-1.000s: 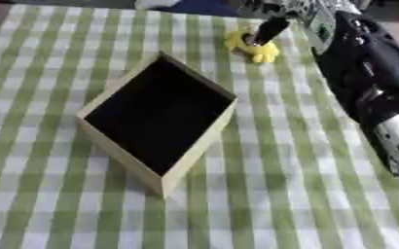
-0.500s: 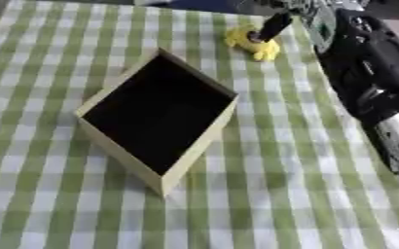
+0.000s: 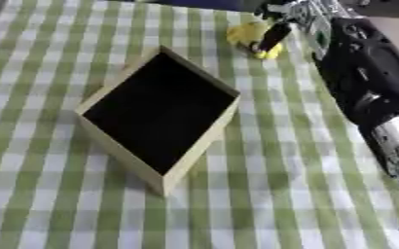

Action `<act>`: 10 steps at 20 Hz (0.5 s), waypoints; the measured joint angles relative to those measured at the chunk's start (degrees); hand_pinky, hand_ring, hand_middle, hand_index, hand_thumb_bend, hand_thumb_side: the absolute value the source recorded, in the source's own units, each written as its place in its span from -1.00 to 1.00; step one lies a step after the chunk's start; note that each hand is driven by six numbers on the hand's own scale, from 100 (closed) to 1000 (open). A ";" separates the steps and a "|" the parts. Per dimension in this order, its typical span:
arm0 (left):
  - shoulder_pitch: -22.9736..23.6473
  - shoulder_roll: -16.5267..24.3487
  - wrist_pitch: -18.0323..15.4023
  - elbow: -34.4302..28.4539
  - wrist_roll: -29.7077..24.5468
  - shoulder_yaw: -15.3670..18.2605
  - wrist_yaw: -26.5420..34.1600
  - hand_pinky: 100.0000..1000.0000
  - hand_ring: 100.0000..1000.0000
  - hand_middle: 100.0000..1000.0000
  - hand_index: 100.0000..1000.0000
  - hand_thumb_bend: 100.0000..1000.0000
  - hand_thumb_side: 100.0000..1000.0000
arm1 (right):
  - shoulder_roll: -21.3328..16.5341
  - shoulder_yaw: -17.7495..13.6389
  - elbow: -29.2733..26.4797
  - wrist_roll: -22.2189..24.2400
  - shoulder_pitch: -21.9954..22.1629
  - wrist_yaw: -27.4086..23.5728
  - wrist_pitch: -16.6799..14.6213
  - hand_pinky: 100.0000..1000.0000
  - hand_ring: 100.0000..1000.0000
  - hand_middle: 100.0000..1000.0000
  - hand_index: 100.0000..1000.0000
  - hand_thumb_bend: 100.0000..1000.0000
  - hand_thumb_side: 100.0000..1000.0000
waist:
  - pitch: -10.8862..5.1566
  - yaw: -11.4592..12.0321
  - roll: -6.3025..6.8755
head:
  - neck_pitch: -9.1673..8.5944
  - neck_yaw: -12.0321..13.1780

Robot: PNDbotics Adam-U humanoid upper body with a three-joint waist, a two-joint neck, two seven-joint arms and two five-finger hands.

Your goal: Pick up objects on the table and place them in the box.

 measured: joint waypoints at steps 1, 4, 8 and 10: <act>0.00 -0.01 0.04 0.00 -0.04 0.00 -0.04 0.10 0.31 0.39 0.58 -0.37 0.06 | 0.00 -0.02 0.09 -0.07 0.03 0.03 0.06 0.71 0.72 0.61 1.00 -0.92 -0.26 | 0.01 0.01 0.00 | -0.06 -0.08; 0.00 -0.03 0.14 0.00 0.02 0.00 -0.16 0.10 0.31 0.39 0.58 -0.37 0.05 | 0.00 -0.36 0.11 -0.68 0.39 -0.20 0.13 0.66 0.65 0.48 0.85 -1.00 -0.23 | 0.03 0.04 0.00 | -0.07 -0.13; 0.00 -0.32 0.23 0.00 -0.06 0.00 -0.17 0.10 0.30 0.38 0.58 -0.37 0.05 | 0.00 -0.52 0.07 -3.18 0.45 -1.29 0.28 0.53 0.51 0.20 0.59 -1.00 -0.34 | 0.03 0.05 0.00 | -0.07 -0.28; 0.00 -0.45 0.30 0.00 -0.10 0.00 -0.17 0.10 0.30 0.38 0.58 -0.38 0.05 | 0.01 -0.47 0.06 -5.00 0.46 -1.59 0.35 0.42 0.41 0.09 0.44 -1.00 -0.61 | 0.03 0.05 0.00 | -0.07 -0.30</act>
